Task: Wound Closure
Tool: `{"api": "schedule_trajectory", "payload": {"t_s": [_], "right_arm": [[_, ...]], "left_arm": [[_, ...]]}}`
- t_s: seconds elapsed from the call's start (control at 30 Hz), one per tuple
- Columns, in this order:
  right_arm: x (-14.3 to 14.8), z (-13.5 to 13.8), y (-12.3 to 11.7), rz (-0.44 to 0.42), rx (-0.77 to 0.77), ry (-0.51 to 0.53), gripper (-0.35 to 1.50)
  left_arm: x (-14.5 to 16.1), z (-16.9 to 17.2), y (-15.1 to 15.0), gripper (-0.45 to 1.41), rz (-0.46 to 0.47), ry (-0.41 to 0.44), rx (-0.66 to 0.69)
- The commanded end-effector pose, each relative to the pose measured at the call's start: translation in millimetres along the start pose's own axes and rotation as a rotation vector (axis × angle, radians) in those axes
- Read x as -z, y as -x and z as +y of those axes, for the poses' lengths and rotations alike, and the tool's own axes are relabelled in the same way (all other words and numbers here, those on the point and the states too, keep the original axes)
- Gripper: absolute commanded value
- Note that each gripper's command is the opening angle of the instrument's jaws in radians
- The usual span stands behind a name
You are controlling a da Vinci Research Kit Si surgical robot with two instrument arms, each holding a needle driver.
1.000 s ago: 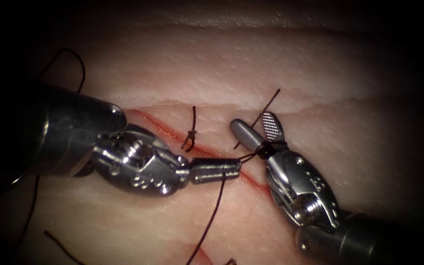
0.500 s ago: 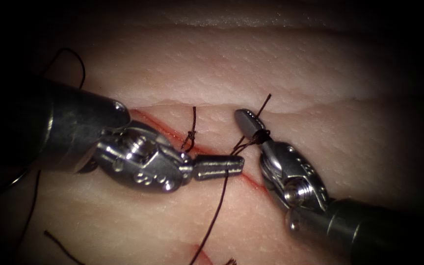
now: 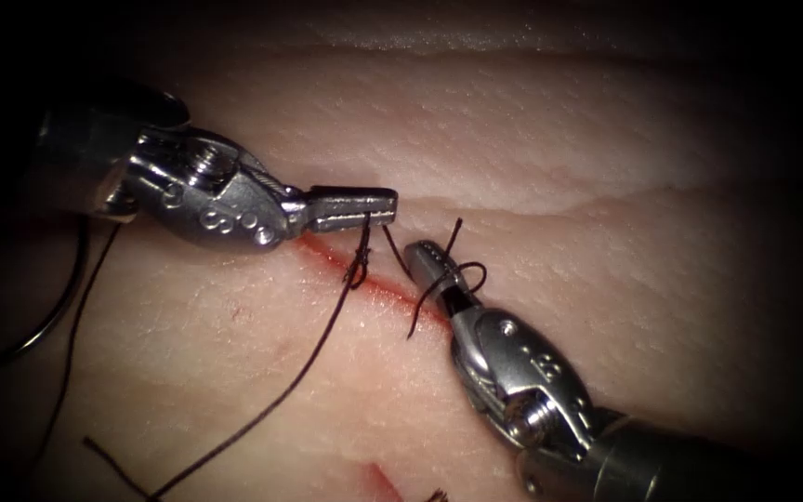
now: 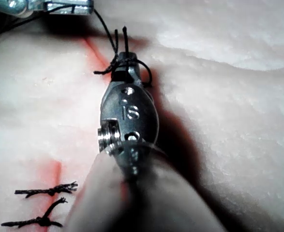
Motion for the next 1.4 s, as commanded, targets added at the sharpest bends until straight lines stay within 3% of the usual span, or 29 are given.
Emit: {"api": "schedule_trajectory", "payload": {"t_s": [0.03, 0.23, 0.5, 0.57, 0.63, 0.73, 1.27, 1.4], "right_arm": [[-0.6, -0.7, 0.7, -0.002, 0.007, -0.011, -0.35], [1.1, -1.7, 2.3, -0.038, 0.034, -0.050, -0.35], [2.5, -2.4, 3.9, -0.081, 0.062, -0.092, -0.35], [2.8, -2.6, 4.3, -0.090, 0.132, -0.127, -0.35], [3.6, -2.8, 5.0, -0.073, 0.295, -0.212, -0.35], [4.4, -3.0, 5.5, -0.084, 0.318, -0.267, -0.35], [5.0, -3.1, 6.1, -0.082, 0.321, -0.292, -0.35], [6.0, -3.0, 6.3, -0.087, 0.323, -0.390, -0.35]], "left_arm": [[-0.6, -0.8, 0.6, -0.45, -0.005, -0.004, 0.003], [1.3, -6.2, 4.2, -0.45, -0.026, -0.016, 0.060], [2.7, -10.3, 6.4, -0.45, -0.022, -0.041, 0.113], [3.0, -11.3, 7.1, -0.45, -0.024, -0.046, 0.117], [3.5, -12.5, 8.1, -0.45, -0.031, -0.047, 0.123], [4.2, -13.8, 9.4, -0.45, -0.037, -0.053, 0.136], [4.7, -15.2, 11.8, -0.45, -0.058, -0.059, 0.144], [4.7, -15.5, 12.2, -0.45, -0.061, -0.061, 0.145]]}}
